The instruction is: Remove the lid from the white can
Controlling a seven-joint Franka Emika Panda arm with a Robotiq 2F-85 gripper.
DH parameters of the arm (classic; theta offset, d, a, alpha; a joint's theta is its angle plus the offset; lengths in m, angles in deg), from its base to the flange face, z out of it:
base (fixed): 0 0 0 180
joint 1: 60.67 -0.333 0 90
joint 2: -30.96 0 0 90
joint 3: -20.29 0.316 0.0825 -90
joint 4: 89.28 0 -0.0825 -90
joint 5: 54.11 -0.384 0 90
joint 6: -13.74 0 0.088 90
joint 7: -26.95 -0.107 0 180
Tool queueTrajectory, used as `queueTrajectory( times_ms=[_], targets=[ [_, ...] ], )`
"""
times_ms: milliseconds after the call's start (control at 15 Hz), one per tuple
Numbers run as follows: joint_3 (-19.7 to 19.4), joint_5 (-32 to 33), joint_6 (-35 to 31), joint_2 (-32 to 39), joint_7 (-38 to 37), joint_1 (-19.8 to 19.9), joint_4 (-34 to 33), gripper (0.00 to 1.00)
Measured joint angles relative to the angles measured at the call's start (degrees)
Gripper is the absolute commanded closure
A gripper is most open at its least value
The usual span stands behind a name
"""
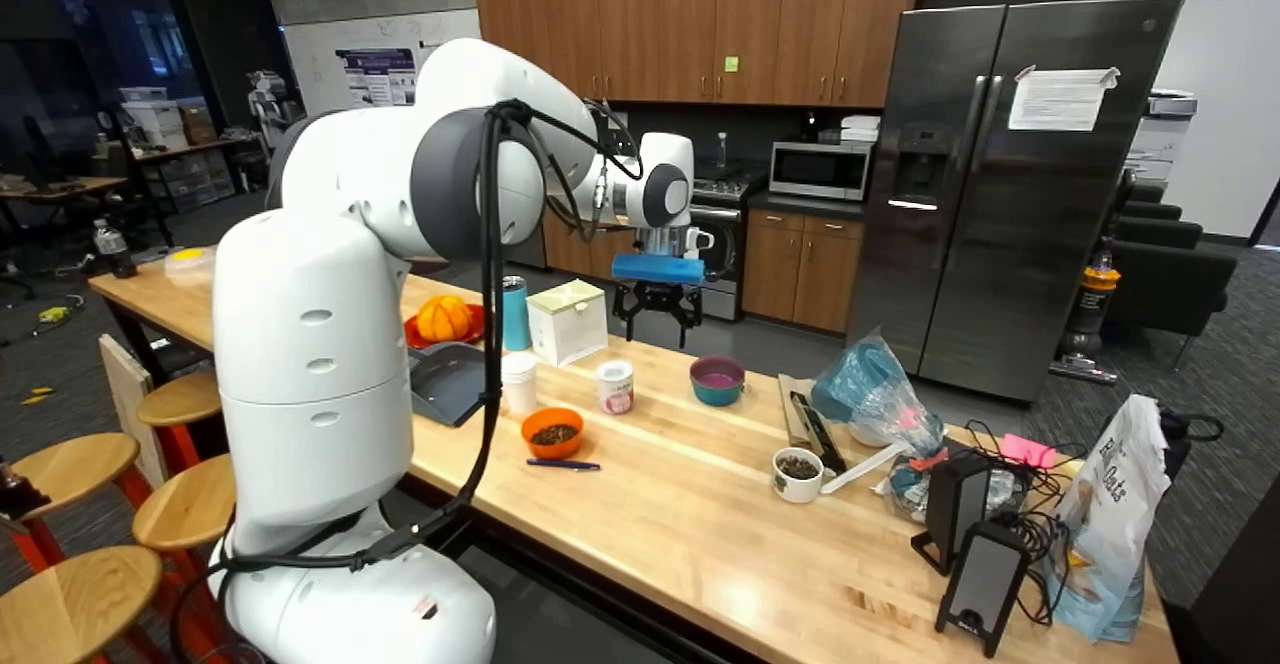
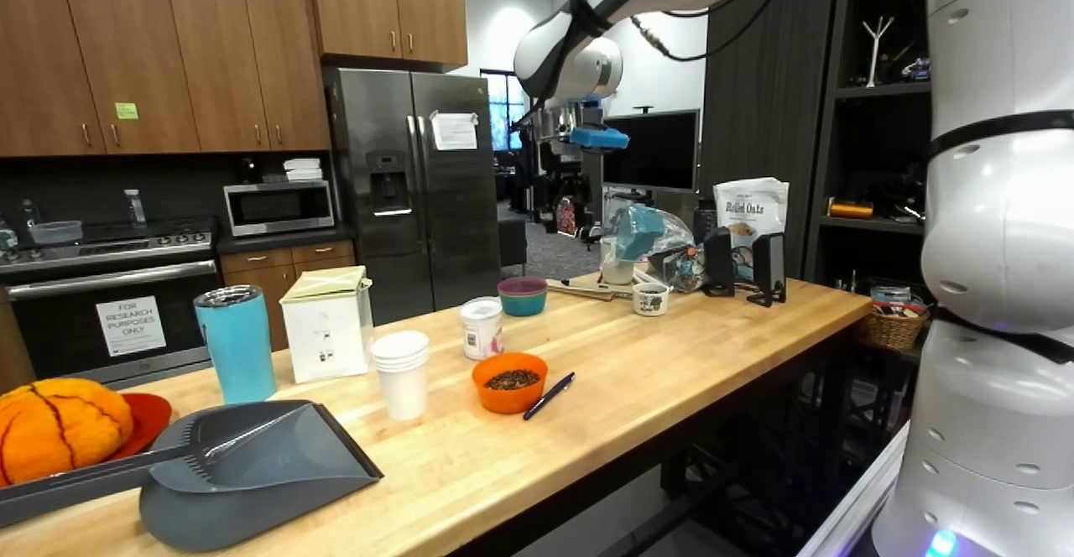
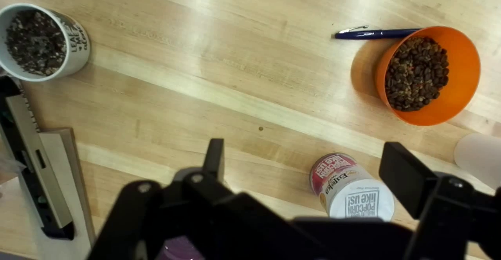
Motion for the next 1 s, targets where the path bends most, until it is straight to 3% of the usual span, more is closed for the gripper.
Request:
queueTrajectory(
  times_ms=[467,1000],
  targets=[
    [0.1,0.4,-6.46,4.24,0.7,-0.01,-2.51,0.0],
    [2.83,2.04,-7.35,9.09,4.75,-0.82,-7.37,0.0]
  ],
)
